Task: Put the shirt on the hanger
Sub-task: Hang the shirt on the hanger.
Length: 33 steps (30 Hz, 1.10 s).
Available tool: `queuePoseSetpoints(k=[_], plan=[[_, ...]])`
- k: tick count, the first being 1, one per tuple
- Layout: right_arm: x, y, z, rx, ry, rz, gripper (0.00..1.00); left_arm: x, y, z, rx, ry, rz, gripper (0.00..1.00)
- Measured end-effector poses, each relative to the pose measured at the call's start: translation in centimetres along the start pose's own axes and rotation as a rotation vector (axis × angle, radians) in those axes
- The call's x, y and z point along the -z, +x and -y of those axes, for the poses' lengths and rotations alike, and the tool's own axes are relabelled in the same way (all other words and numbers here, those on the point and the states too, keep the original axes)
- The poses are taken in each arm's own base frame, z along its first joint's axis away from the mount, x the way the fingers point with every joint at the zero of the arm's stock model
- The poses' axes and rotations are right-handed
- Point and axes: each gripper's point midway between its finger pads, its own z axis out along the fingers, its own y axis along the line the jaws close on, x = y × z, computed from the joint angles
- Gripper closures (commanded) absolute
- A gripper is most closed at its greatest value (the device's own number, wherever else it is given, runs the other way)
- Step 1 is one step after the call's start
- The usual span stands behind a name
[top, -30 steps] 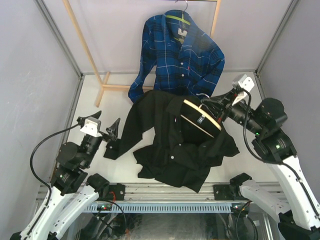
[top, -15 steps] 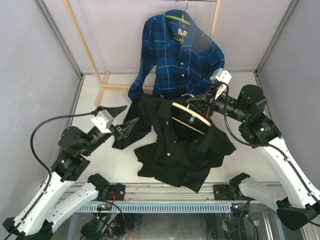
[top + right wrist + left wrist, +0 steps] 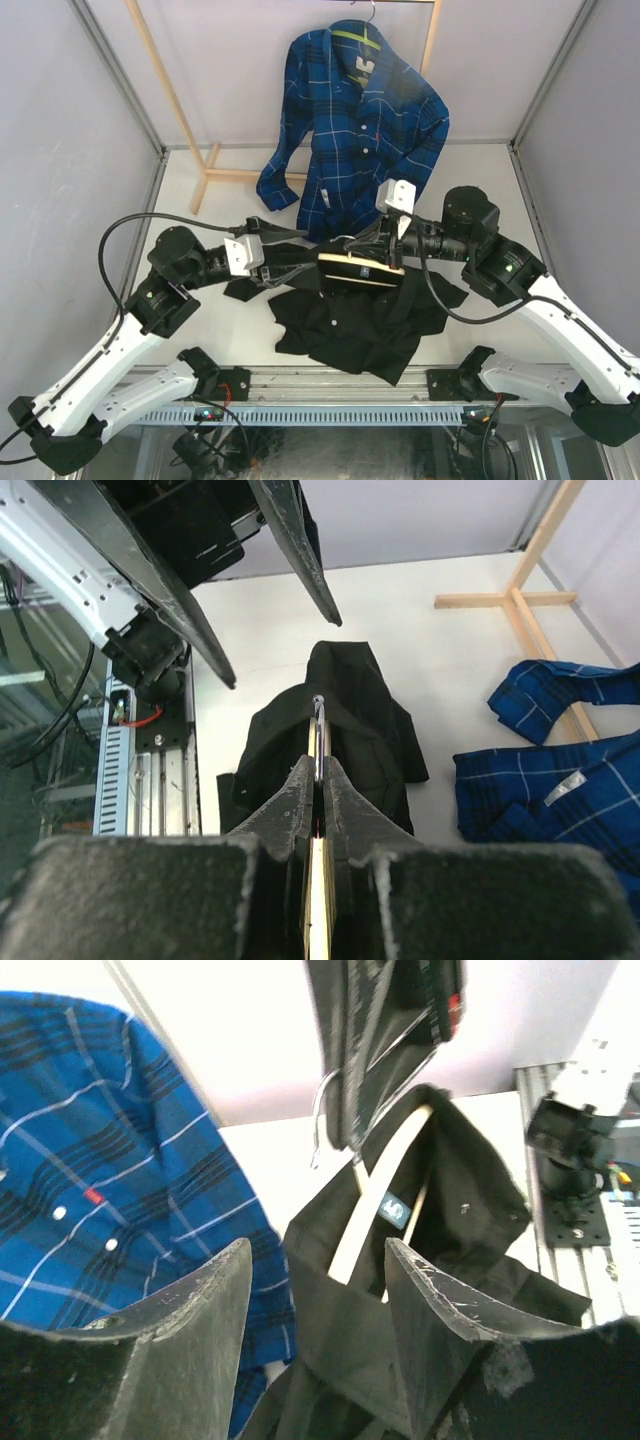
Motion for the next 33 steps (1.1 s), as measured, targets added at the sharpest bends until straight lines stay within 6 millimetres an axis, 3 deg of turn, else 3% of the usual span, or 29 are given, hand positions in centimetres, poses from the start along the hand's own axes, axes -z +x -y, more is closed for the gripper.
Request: queuePoseSetpoints(k=[7,14,20,26,31,33], plan=[[-0.9,1.1,-1.8,0.048,-0.074,-0.040,1.00,-0.4,-1.7,2.8,-0.015,0.170,0.053,0.49],[-1.4,1.7,-3.2,0.087,-0.125,-0.061,1.00,-1.2,-0.6,4.4,0.029,0.255,0.020,0.53],[-1.9,2.5,-4.1,0.106,-0.156,-0.091,1.00,-1.7,0.7,4.9,0.064,0.279,-0.018,0.70],[-2.3,3.0,-4.4,0.127,-0.162,-0.111,1.00,-1.8,1.0,5.1,0.073,0.289,-0.030,0.79],[-2.4,3.4,-4.7,0.145,-0.166,-0.128,1.00,-1.7,1.4,5.2,0.078,0.293,-0.044,0.97],[-2.4,3.6,-4.8,0.151,-0.172,-0.134,1.00,-1.8,1.6,5.2,0.082,0.290,-0.051,1.00]])
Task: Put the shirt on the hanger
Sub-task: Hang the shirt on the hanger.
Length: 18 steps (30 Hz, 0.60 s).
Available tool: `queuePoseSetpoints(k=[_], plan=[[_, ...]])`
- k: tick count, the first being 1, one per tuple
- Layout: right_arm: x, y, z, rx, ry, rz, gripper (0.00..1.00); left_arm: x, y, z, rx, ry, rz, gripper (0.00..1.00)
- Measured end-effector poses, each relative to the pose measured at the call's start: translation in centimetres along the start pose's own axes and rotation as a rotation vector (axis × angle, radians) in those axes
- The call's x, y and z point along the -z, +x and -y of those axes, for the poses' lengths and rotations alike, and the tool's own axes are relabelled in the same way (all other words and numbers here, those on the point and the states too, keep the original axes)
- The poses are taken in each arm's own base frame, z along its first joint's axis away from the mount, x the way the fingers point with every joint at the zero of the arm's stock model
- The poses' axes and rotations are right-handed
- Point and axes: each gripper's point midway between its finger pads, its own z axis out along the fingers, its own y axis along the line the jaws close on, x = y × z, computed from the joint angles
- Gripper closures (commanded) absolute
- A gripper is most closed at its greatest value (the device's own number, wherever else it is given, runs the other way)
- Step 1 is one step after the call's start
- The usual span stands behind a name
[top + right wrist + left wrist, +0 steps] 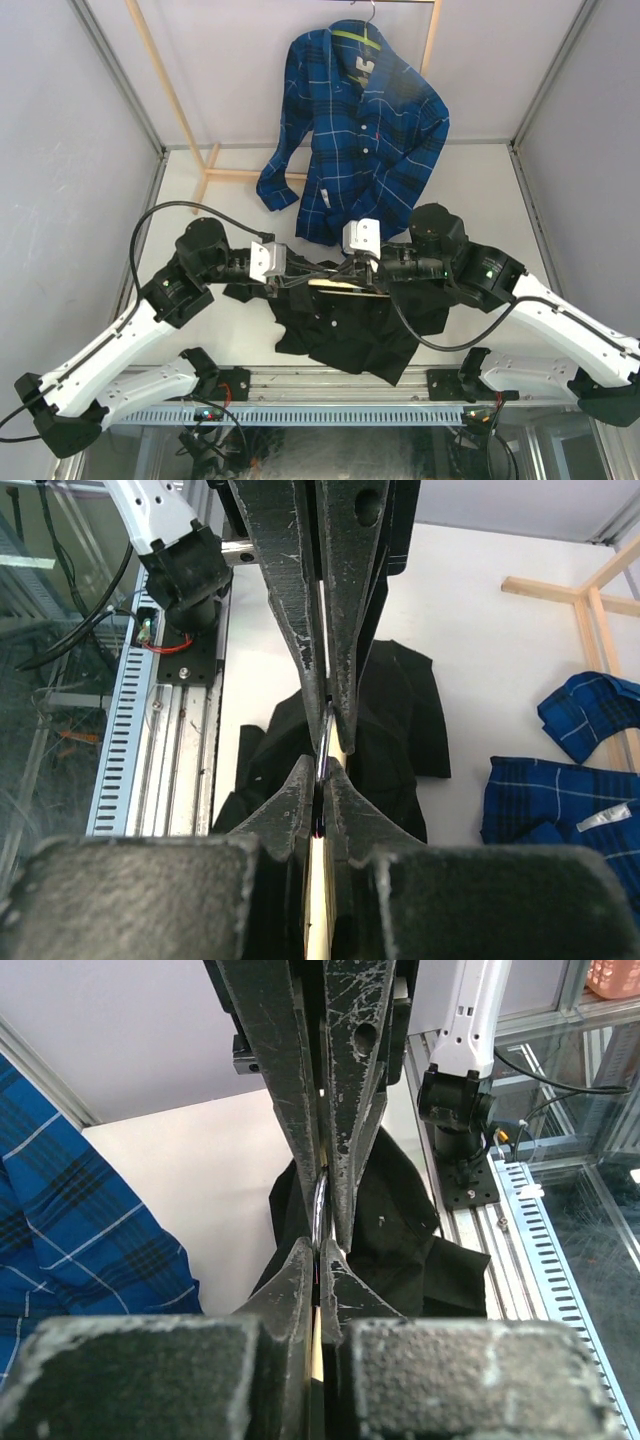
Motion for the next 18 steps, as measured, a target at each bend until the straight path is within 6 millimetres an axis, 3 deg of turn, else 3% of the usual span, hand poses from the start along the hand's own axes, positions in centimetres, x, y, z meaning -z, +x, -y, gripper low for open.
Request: queuePoseSetpoints(k=[2,5,9,11,18], plan=[[0.0,0.2,-0.1,0.002,0.000,-0.007,0.95,0.0,0.1,-0.1,0.000,-0.005,-0.004,1.00],[0.0,0.3,0.0,0.006,0.007,-0.014,0.76,0.0,0.3,-0.1,0.005,-0.009,-0.011,1.00],[0.6,0.4,0.4,0.010,0.046,-0.025,0.62,0.2,1.0,-0.4,0.019,-0.035,-0.041,1.00],[1.2,0.3,0.8,0.005,0.087,-0.030,0.48,0.3,1.4,-0.8,0.027,-0.060,-0.058,1.00],[4.7,1.1,4.1,-0.099,0.388,-0.052,0.43,1.1,2.4,-3.8,0.058,-0.253,-0.113,1.00]])
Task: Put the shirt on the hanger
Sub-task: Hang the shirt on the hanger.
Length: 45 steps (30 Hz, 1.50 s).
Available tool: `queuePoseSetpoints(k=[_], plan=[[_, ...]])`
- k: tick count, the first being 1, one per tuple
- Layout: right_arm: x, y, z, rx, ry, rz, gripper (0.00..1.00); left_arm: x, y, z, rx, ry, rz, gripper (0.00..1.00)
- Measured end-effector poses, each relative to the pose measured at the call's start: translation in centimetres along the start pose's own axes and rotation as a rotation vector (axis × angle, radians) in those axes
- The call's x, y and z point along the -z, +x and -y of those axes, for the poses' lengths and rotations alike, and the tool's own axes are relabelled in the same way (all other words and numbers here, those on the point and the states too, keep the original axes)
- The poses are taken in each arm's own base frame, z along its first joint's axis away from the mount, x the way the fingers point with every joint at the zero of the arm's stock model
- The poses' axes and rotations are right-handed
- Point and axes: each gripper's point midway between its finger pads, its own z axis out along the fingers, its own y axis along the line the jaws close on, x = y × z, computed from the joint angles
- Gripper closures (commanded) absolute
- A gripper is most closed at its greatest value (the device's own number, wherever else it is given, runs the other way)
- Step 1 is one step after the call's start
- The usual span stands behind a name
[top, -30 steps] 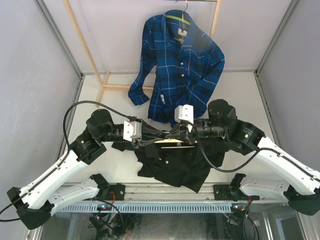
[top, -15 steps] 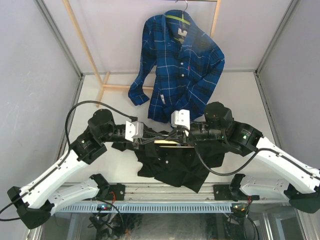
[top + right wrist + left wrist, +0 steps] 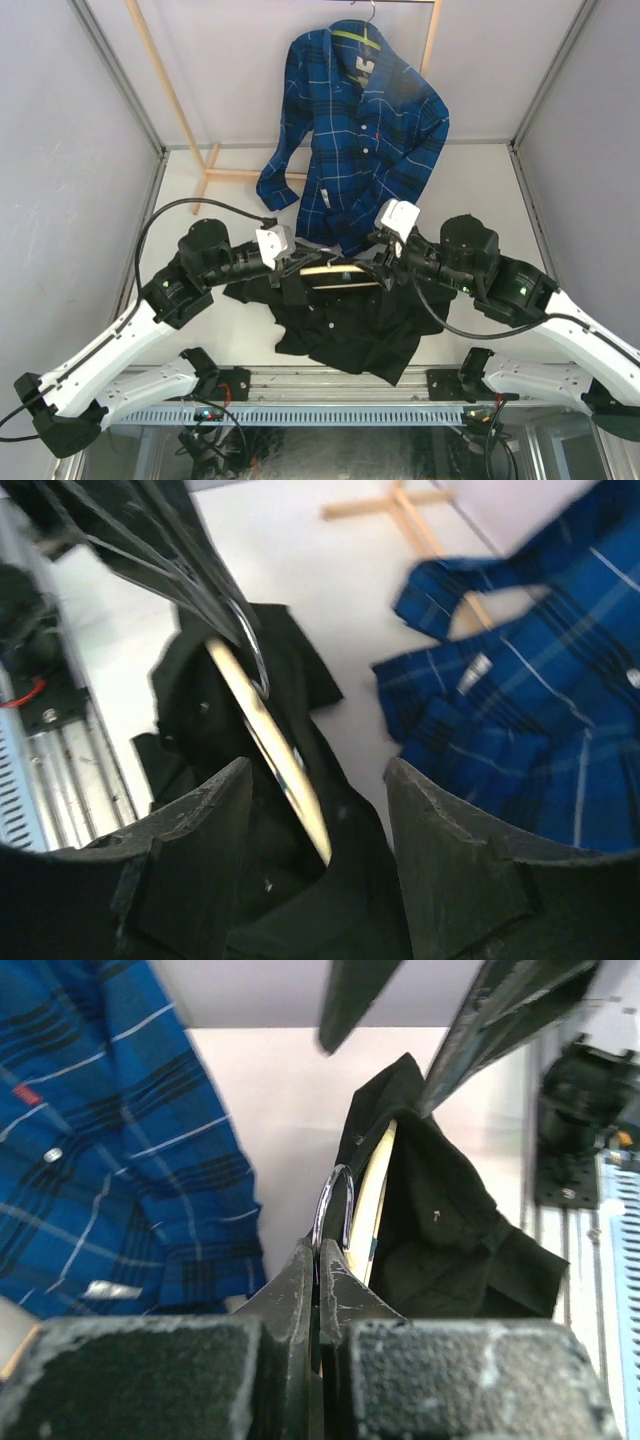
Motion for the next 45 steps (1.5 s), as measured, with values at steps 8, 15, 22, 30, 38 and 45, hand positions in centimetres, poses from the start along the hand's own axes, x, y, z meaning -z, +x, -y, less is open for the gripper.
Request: queuePoseSetpoints(k=[8,15,22,30,38,45], plan=[[1.6,4.3,3.9,-0.240,0.329,-0.082,0.38,0.9,-0.9,-3.9,0.048,-0.229,-0.011,1.00],[0.7,7.0,5.6,-0.333,0.480,-0.150,0.35,1.5,-3.6,-5.6,0.053,-0.311,0.031,1.00],[-0.6,7.6,8.3,-0.373,0.569,-0.149,0.51,1.4,-5.4,-6.2,0.043,-0.323,0.053,1.00],[-1.3,5.0,10.6,-0.401,0.576,-0.014,1.00,1.5,-8.7,-7.8,0.030,-0.368,0.090,1.00],[-0.2,-1.2,12.6,-0.352,0.561,0.140,1.00,2.3,-14.9,-10.2,-0.009,-0.447,0.183,1.00],[2.2,-11.1,15.1,-0.227,0.574,0.286,1.00,4.3,-21.6,-12.0,-0.052,-0.532,0.311,1.00]])
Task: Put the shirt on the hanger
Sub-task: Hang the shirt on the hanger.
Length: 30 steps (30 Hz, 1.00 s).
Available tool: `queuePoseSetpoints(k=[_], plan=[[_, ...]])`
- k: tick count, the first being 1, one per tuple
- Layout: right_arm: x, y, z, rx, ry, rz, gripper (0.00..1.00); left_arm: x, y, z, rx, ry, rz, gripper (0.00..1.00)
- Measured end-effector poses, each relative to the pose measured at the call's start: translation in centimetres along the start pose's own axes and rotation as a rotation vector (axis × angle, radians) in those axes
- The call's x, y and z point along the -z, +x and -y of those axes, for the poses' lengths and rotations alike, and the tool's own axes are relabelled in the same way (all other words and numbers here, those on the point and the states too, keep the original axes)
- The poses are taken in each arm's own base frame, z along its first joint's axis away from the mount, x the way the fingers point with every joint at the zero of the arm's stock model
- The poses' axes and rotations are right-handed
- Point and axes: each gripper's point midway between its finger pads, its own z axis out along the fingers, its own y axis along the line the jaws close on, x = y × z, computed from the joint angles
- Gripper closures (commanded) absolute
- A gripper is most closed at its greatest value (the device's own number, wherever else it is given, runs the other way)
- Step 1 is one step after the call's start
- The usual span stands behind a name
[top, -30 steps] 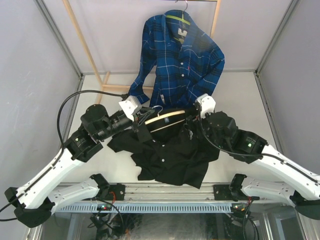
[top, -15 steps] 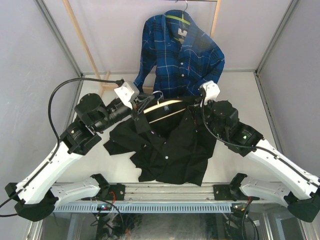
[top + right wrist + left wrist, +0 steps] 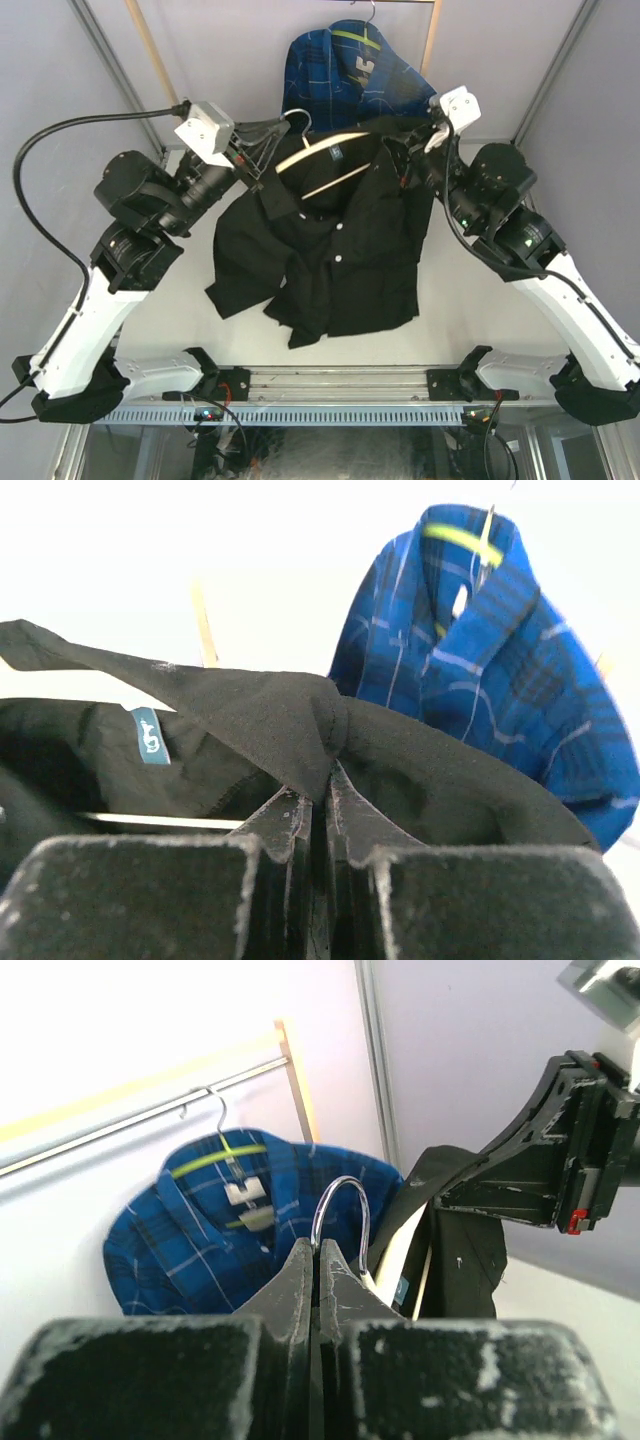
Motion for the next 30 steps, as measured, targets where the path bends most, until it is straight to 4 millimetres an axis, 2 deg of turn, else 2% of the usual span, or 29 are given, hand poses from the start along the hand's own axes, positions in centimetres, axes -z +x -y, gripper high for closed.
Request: queuePoseSetpoints(k=[3,6,9,13,15,18,23,30], plan=[[-0.1,-3.2,-0.4,0.024,-0.028,0.051,1.00,0.0,-1.7,-0.6,-0.002,-0.024,0.039,1.00],[0.2,-3.1,-1.6,0.045,-0.080,0.042,1.00,0.1,-1.7,-1.0,-0.003,-0.048,0.038,1.00],[0.1,-1.0,-3.5,0.067,-0.144,-0.015,1.00,0.0,-0.6,-1.4,-0.013,-0.072,0.003,1.00],[-0.4,4.0,-6.1,0.093,-0.224,-0.131,1.00,-0.3,1.7,-1.5,-0.025,-0.087,-0.065,1.00],[-0.6,6.6,-6.8,0.100,-0.247,-0.194,1.00,-0.4,3.1,-1.4,-0.027,-0.086,-0.100,1.00],[-0.8,9.4,-7.6,0.103,-0.276,-0.265,1.00,-0.4,5.5,-1.0,-0.027,-0.075,-0.159,1.00],[-0.6,11.1,-9.4,0.102,-0.342,-0.315,1.00,-0.3,8.1,-0.5,-0.027,-0.064,-0.214,1.00],[0.6,12.6,-12.2,0.100,-0.455,-0.349,1.00,0.3,9.1,-0.4,-0.028,-0.067,-0.237,1.00]])
